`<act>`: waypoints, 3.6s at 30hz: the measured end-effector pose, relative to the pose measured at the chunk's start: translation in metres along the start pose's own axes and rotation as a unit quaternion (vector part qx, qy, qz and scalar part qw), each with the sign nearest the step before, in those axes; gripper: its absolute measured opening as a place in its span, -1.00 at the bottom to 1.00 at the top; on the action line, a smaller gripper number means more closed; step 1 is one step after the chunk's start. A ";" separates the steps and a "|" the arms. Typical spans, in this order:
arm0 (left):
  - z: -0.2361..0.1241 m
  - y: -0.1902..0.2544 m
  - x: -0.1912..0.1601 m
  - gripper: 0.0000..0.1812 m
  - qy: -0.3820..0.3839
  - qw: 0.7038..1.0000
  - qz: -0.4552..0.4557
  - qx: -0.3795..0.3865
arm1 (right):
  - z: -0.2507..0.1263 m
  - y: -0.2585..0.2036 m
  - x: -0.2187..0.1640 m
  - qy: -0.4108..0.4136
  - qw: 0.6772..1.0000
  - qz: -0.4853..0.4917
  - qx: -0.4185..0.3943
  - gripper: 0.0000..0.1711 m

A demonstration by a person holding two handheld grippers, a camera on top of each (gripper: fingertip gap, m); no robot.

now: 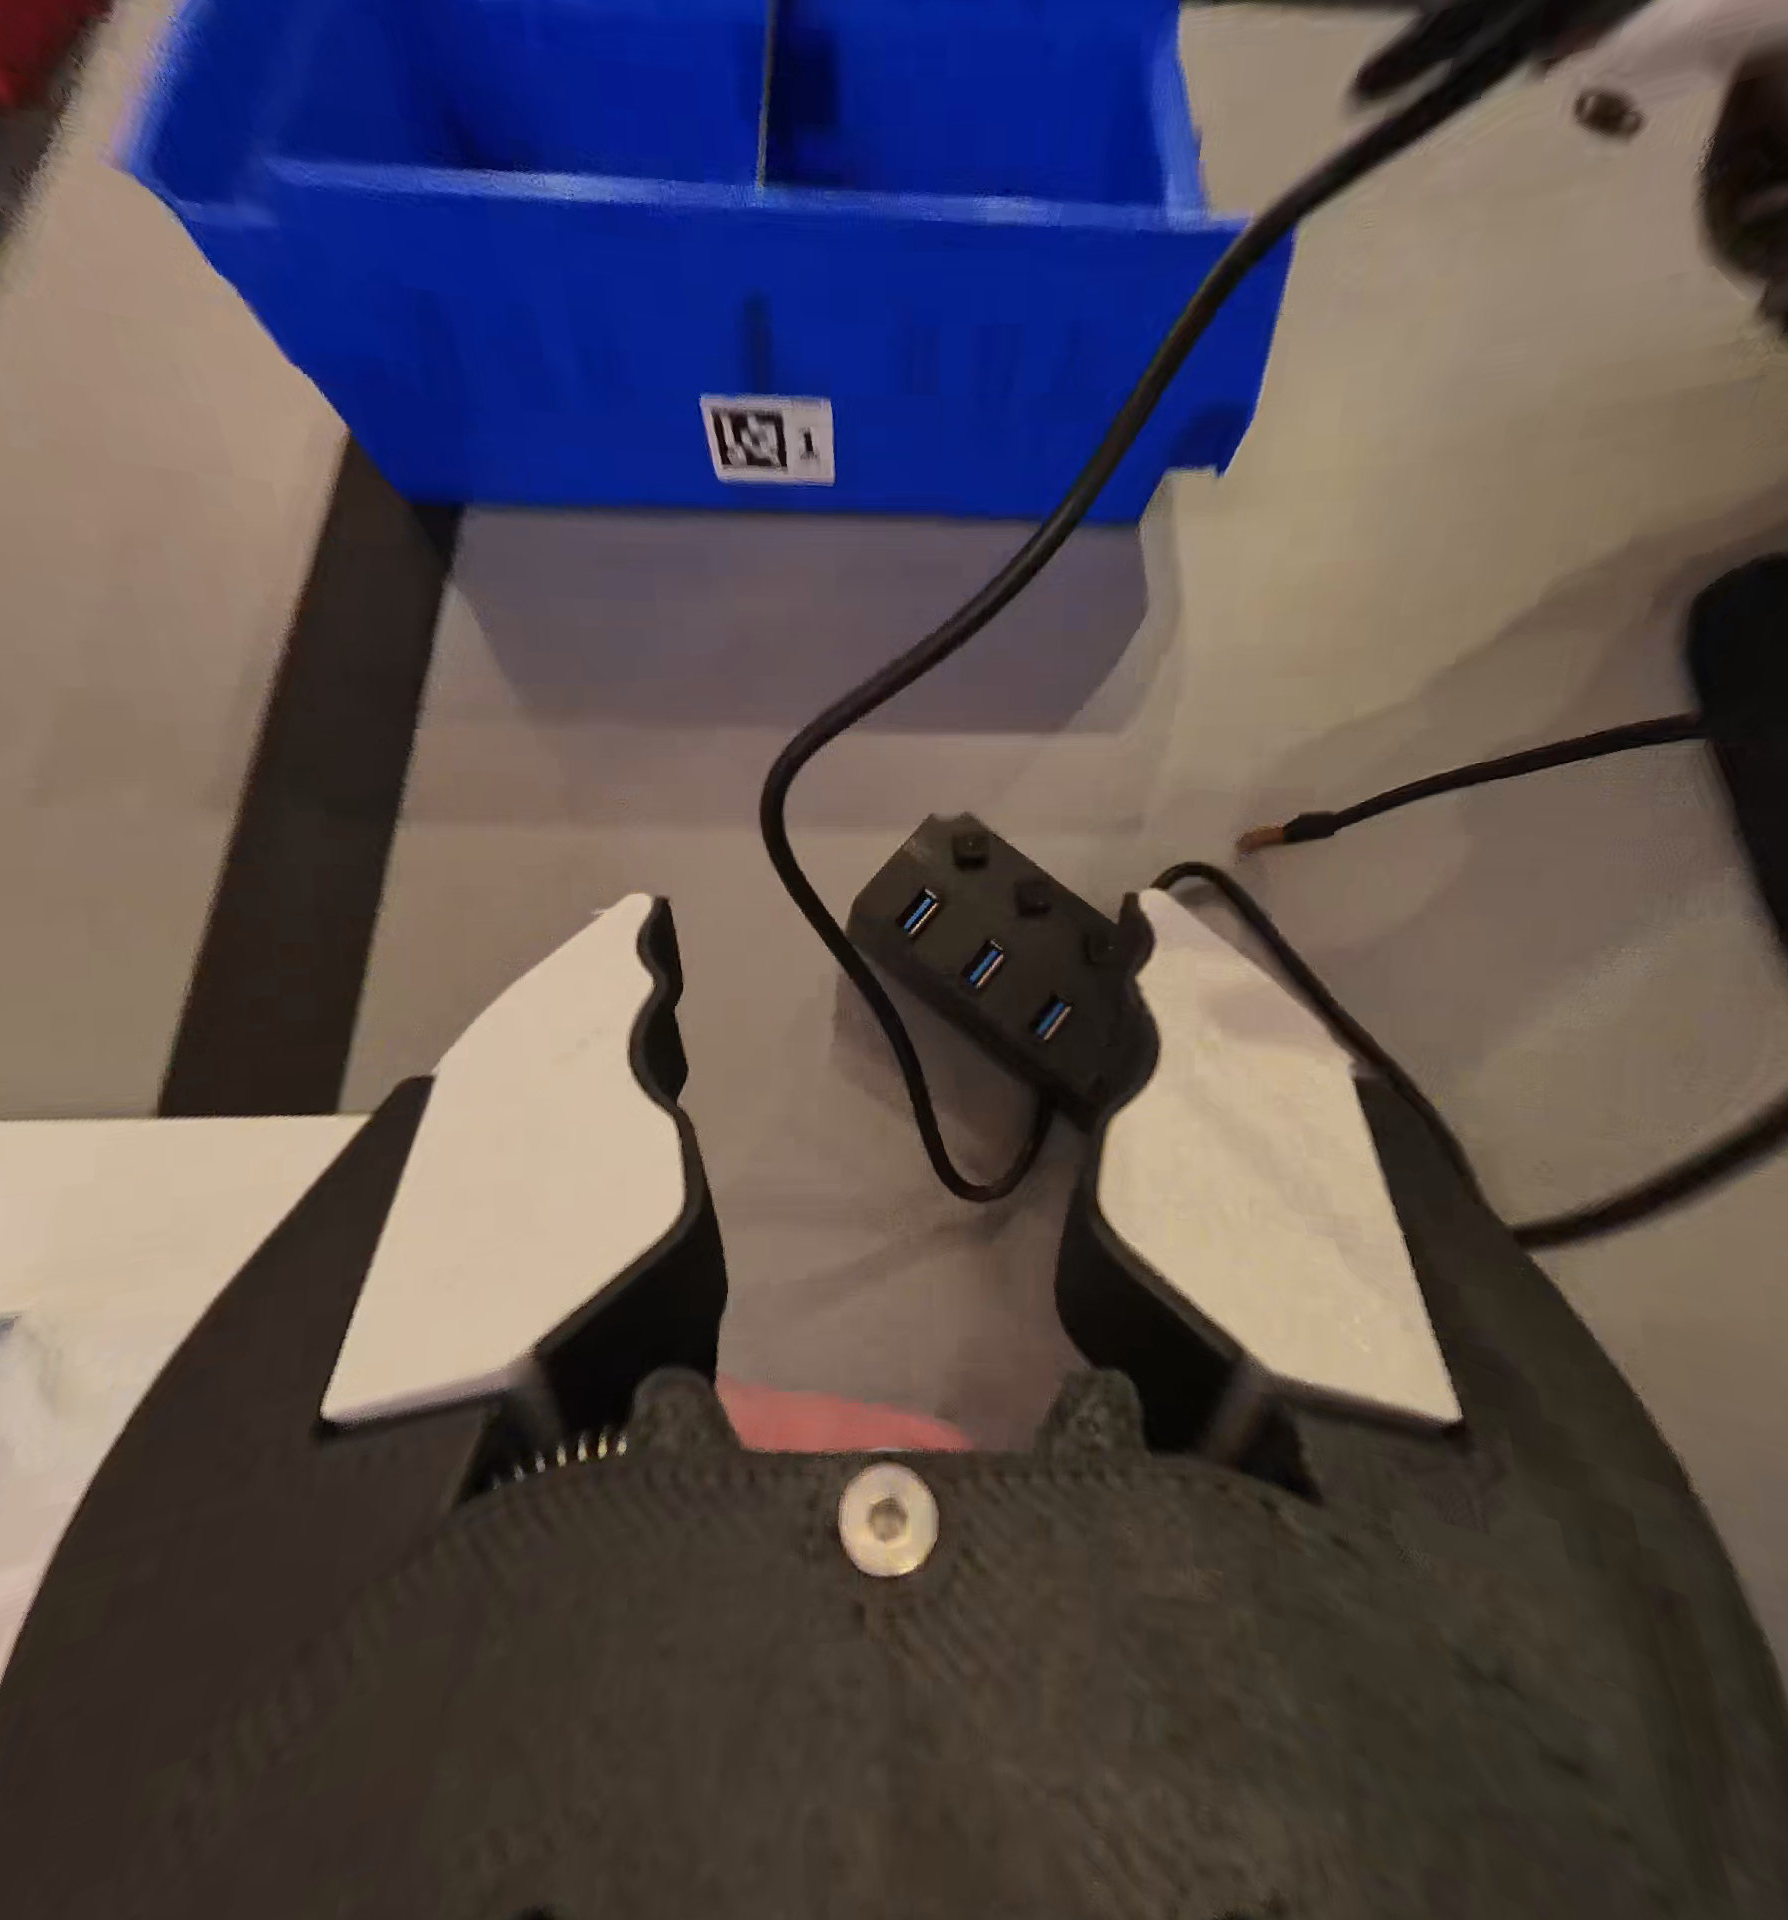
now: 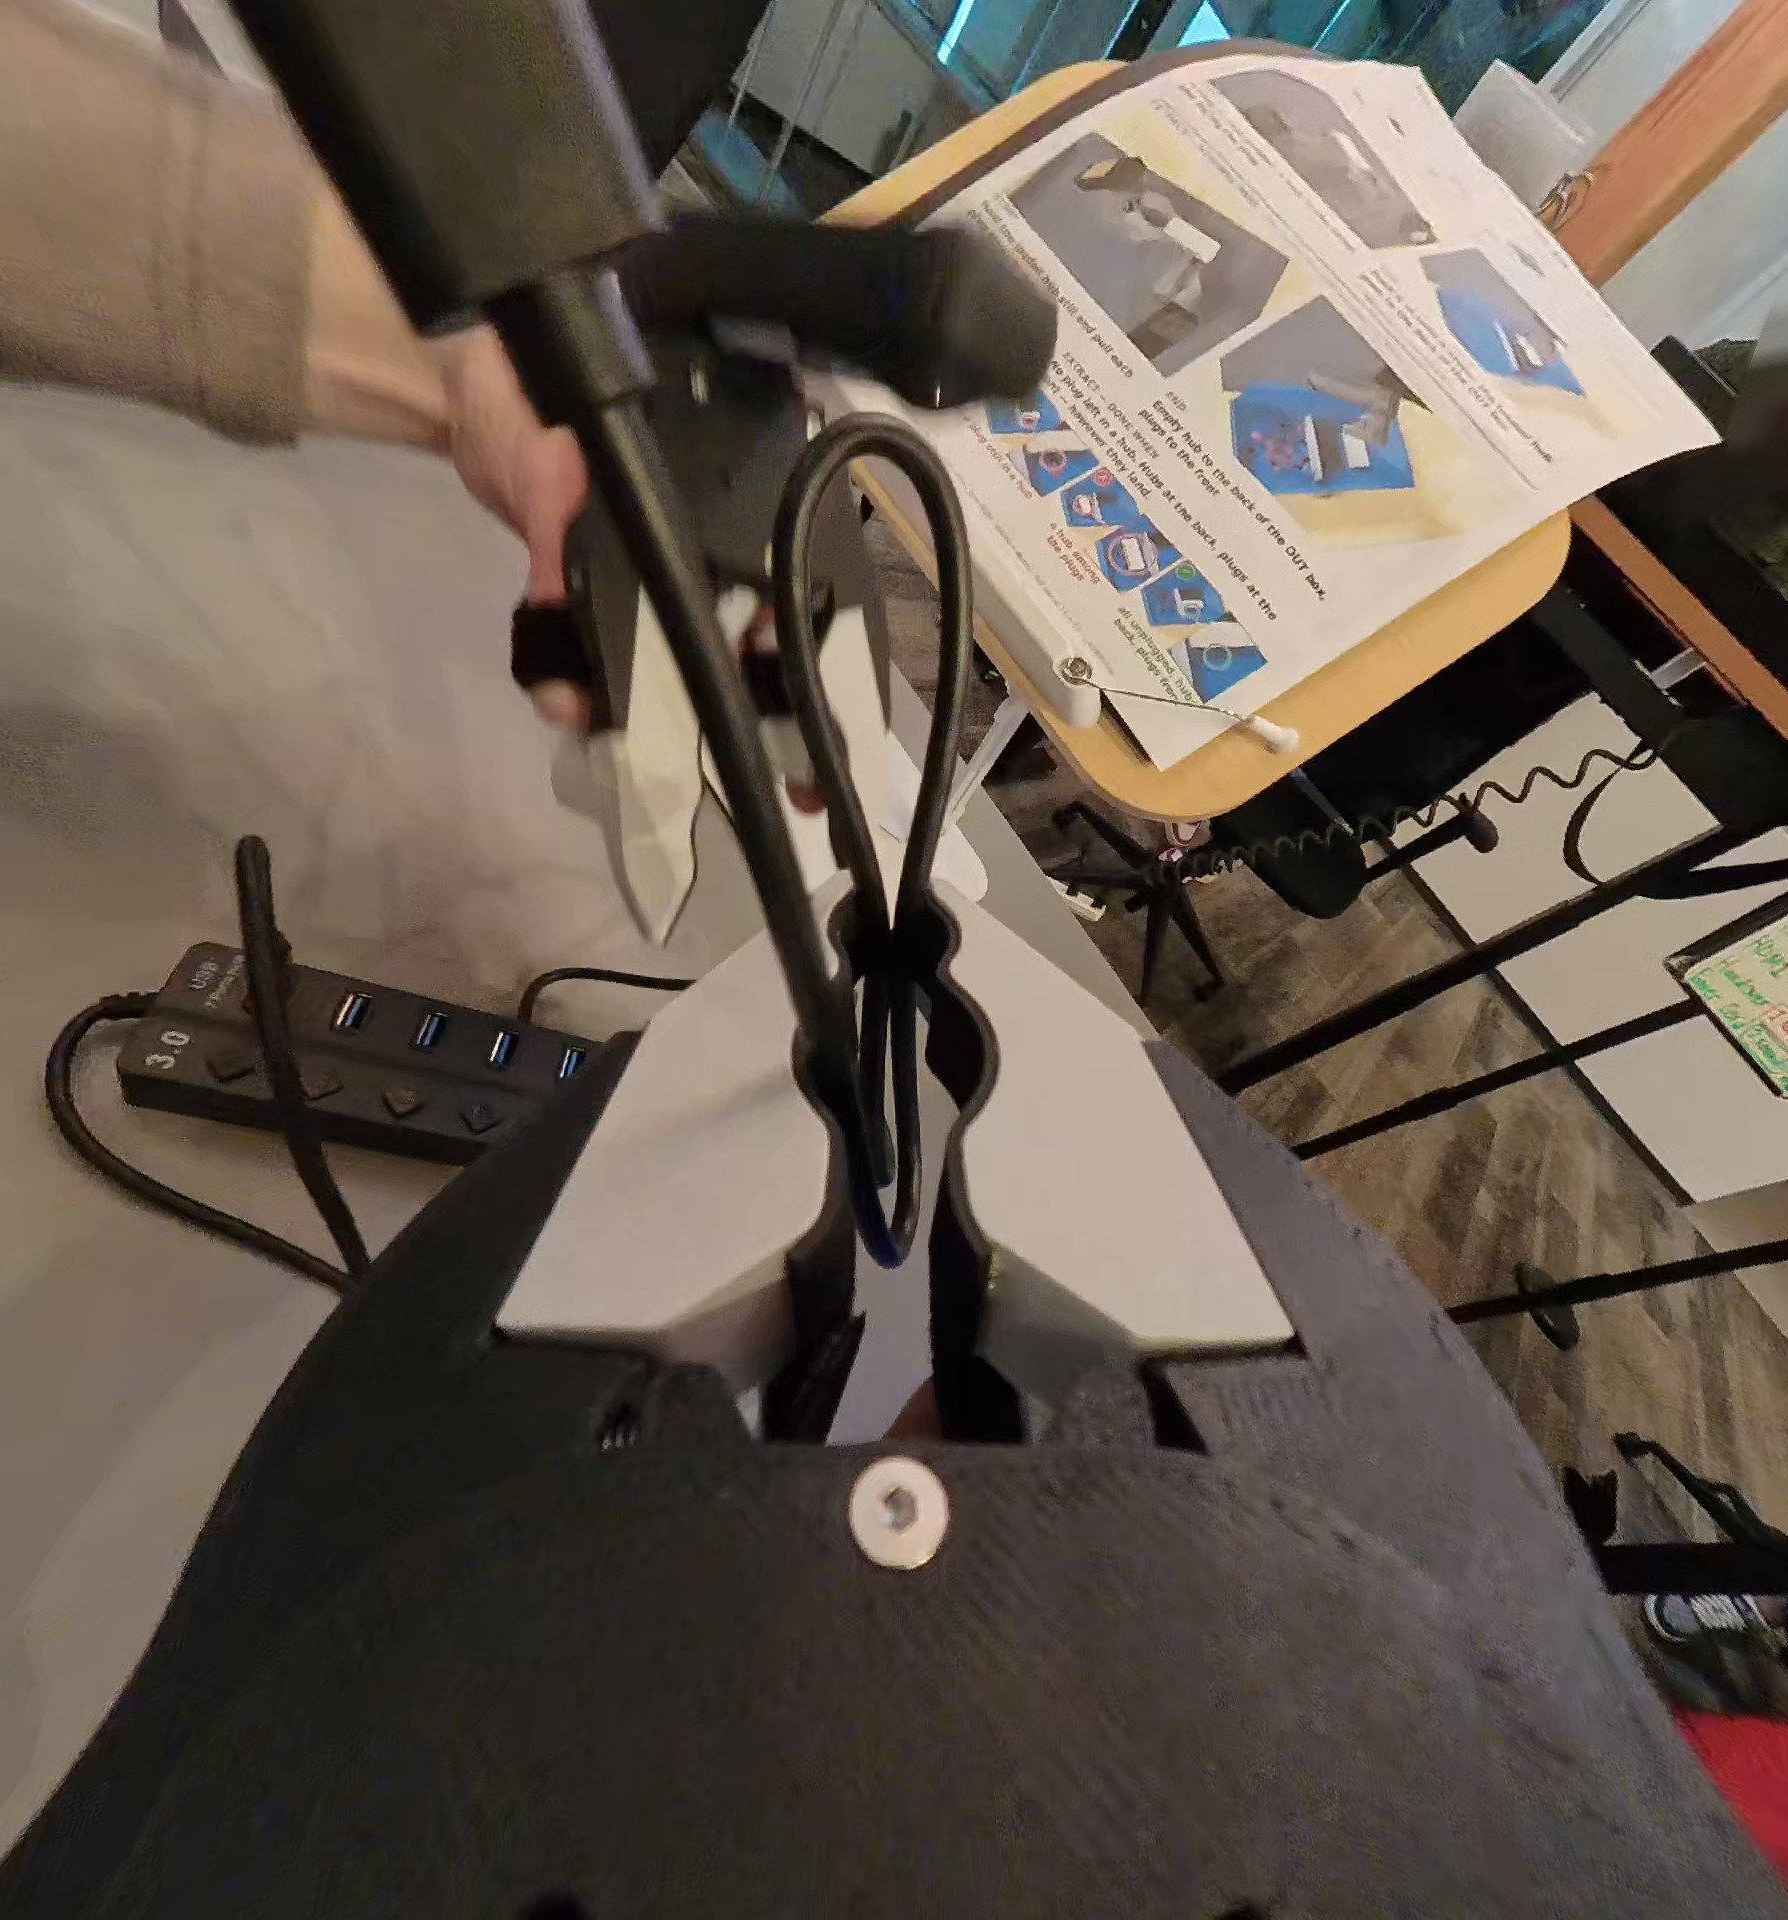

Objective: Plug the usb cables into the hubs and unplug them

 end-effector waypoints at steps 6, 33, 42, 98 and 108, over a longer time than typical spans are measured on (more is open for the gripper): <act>0.041 0.001 -0.011 -0.78 -0.015 1.000 0.002 -0.027 | -0.011 -0.007 0.003 -0.003 1.000 0.018 0.023 -0.96; -0.034 0.058 0.033 -1.00 0.029 0.984 0.161 0.071 | 0.056 -0.008 -0.036 -0.120 0.979 -0.145 -0.080 -0.65; -0.032 0.078 0.040 -1.00 -0.053 0.960 0.268 0.059 | 0.053 -0.017 -0.031 -0.101 0.977 -0.183 -0.025 -0.87; -0.028 0.107 0.043 -0.97 0.159 0.979 0.077 0.098 | -0.009 -0.070 0.015 0.125 0.928 0.276 0.217 -0.51; -0.011 0.121 0.049 -0.93 0.142 0.980 0.104 0.088 | 0.003 -0.064 0.017 0.102 0.947 0.255 0.169 -1.00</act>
Point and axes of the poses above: each gripper's, where its closed fingertips meet, z out along the fingers, x out of its top, y = z × x across the jaws, the point moved 3 cm from there along -z, back along the fingers, and after that the axes turned 5 degrees about z, right-handed, at the moved point
